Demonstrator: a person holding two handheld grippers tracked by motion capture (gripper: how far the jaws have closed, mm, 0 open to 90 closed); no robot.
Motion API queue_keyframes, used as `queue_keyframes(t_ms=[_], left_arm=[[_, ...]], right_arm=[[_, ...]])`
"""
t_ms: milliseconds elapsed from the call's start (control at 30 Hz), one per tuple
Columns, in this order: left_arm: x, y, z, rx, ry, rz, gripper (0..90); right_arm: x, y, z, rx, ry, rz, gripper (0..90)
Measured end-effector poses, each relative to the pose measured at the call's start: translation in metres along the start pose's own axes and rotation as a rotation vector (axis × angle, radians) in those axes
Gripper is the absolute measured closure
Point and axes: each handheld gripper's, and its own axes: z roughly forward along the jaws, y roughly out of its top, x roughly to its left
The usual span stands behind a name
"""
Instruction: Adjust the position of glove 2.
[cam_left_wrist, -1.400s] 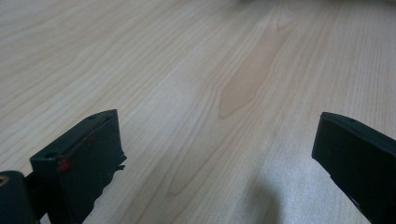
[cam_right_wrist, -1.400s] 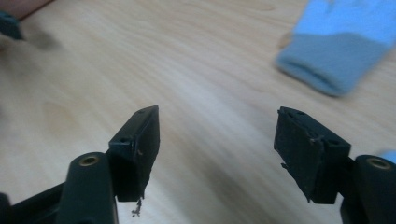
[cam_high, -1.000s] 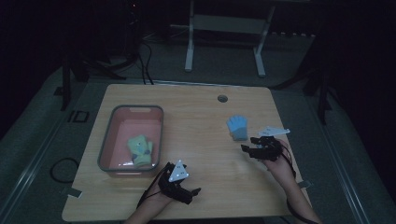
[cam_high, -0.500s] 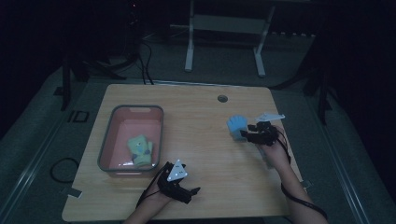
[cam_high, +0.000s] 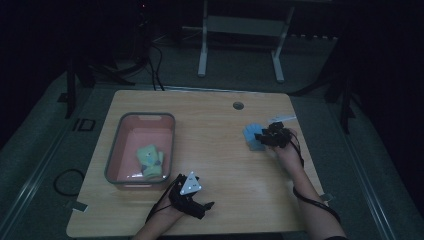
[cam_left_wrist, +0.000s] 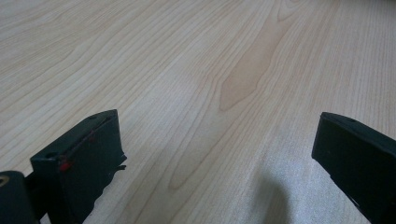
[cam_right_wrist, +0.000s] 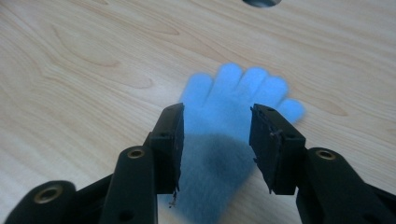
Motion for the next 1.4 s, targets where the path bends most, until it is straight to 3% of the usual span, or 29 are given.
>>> queue_keyframes(t_ms=[300,467,600,767,933,1233,1400], left_arm=[[0.001,-0.001,-0.001,-0.01,-0.006,-0.006,2.1],[0.0,0.0,-0.001,-0.008,-0.006,-0.002,2.1],[0.0,-0.001,-0.001,-0.009,-0.003,0.0,2.1],[0.001,-0.001,-0.001,-0.005,-0.005,-0.008,2.1],[0.001,-0.001,-0.001,-0.007,-0.005,-0.007,2.1],[0.001,-0.001,-0.001,-0.009,-0.005,-0.009,2.1],[0.0,-0.001,-0.001,-0.012,-0.002,-0.007,2.1]], right_arm=[[-0.003,-0.004,0.029,0.069,-0.034,-0.009,60.2],[0.003,-0.008,0.032,0.05,-0.046,-0.049,69.5],[0.006,-0.007,0.033,0.057,-0.04,-0.036,77.9],[0.011,-0.005,0.032,0.071,-0.064,-0.032,82.9],[0.022,0.001,0.019,0.055,-0.048,-0.012,87.6],[0.065,0.007,-0.017,0.002,-0.025,-0.033,87.8],[0.089,0.007,-0.039,-0.038,0.027,-0.027,87.8]])
